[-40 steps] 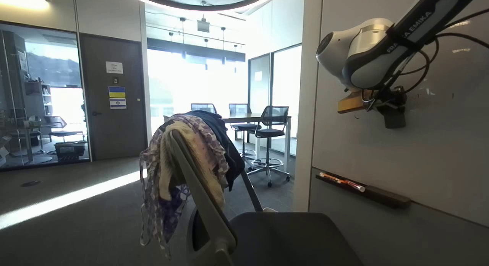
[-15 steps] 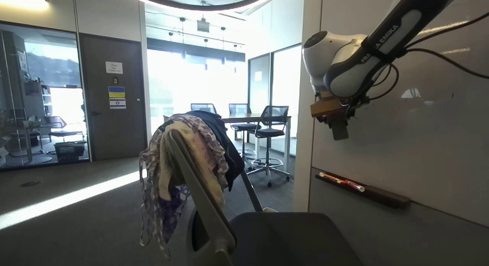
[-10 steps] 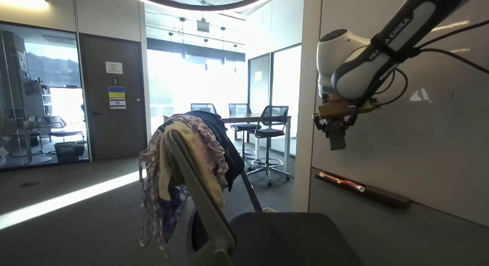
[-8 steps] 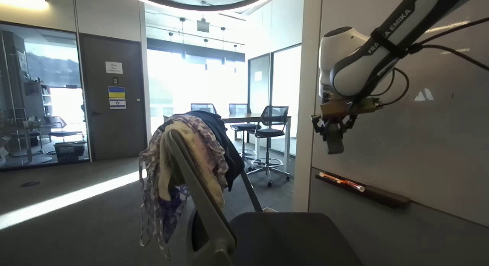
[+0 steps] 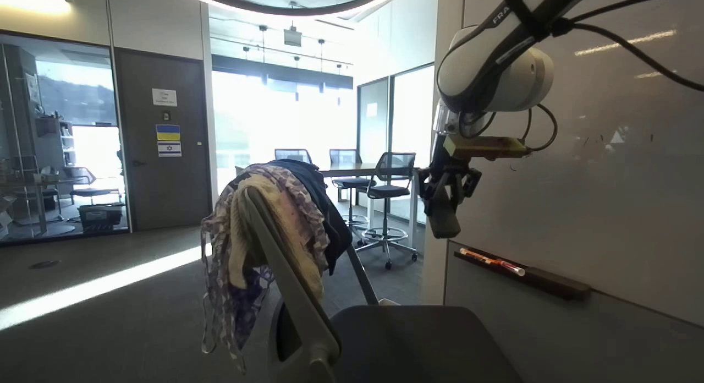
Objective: Use the black eraser to wipe the writings on the whiteboard
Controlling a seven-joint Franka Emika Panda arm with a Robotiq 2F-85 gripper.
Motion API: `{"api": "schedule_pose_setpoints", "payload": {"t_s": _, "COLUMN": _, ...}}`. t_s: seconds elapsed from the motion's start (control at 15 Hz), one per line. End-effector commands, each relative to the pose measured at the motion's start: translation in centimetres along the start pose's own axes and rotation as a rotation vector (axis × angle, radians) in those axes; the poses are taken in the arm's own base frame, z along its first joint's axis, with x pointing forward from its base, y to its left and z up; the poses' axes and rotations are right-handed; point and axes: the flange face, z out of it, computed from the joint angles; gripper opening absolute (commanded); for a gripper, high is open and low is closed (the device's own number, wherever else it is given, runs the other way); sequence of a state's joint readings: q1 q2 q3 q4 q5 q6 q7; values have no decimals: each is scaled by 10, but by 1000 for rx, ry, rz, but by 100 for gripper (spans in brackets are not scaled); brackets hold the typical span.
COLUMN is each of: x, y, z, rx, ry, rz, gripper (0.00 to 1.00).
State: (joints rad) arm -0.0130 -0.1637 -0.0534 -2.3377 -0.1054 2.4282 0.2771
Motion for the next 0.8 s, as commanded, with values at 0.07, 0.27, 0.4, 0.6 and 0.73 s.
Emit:
{"api": "schedule_pose_setpoints", "payload": {"t_s": 0.07, "x": 11, "y": -40, "z": 55, "rx": 139, "ry": -144, "rz": -159, "gripper": 31}}
{"api": "schedule_pose_setpoints", "payload": {"t_s": 0.27, "x": 7, "y": -48, "z": 98, "rx": 208, "ry": -265, "rz": -256, "gripper": 31}}
{"api": "schedule_pose_setpoints", "payload": {"t_s": 0.4, "x": 3, "y": -48, "z": 124, "rx": 229, "ry": -366, "rz": -318, "gripper": 31}}
{"api": "schedule_pose_setpoints", "payload": {"t_s": 0.6, "x": -3, "y": -46, "z": 162, "rx": 228, "ry": -530, "rz": -399, "gripper": 31}}
{"api": "schedule_pose_setpoints", "payload": {"t_s": 0.73, "x": -7, "y": -44, "z": 184, "rx": 206, "ry": -642, "rz": -436, "gripper": 31}}
